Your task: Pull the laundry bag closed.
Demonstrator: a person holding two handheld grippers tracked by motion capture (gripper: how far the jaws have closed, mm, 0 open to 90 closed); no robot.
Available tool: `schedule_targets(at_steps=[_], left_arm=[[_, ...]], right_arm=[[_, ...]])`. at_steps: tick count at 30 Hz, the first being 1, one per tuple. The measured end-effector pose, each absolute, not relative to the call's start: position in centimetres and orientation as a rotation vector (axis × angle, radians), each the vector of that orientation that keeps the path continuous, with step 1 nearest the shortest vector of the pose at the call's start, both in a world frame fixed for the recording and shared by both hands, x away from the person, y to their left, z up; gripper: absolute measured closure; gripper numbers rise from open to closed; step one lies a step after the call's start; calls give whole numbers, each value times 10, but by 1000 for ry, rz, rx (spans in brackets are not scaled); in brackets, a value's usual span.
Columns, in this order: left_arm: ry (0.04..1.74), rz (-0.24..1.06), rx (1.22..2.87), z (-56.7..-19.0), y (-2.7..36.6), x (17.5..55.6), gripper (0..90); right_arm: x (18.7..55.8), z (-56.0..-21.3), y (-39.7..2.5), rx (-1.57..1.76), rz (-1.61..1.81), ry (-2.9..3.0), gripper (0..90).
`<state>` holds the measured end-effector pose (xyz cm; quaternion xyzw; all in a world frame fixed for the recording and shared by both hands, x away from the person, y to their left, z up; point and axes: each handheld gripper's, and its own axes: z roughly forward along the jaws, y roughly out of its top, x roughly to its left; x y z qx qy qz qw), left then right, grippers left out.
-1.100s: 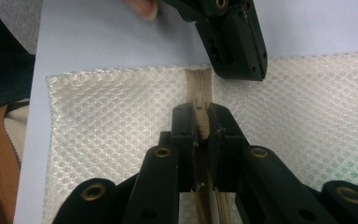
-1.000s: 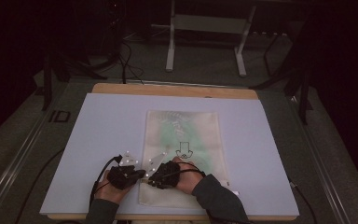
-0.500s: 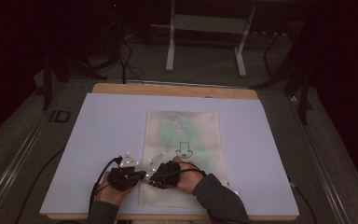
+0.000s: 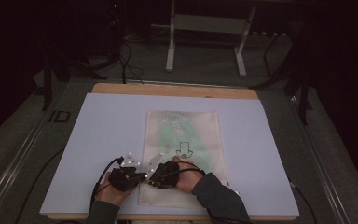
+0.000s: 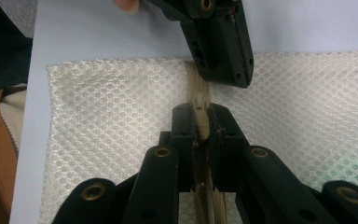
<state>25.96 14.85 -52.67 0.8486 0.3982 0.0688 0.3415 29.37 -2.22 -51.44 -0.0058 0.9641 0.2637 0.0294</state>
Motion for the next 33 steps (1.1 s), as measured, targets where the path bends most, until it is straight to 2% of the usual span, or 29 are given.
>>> schedule_targets(at_steps=[33], left_arm=[[1033, 171, 2200, -527, 149, 260, 896]], right_arm=[[291, -509, -31, -53, 709, 2981, 824]])
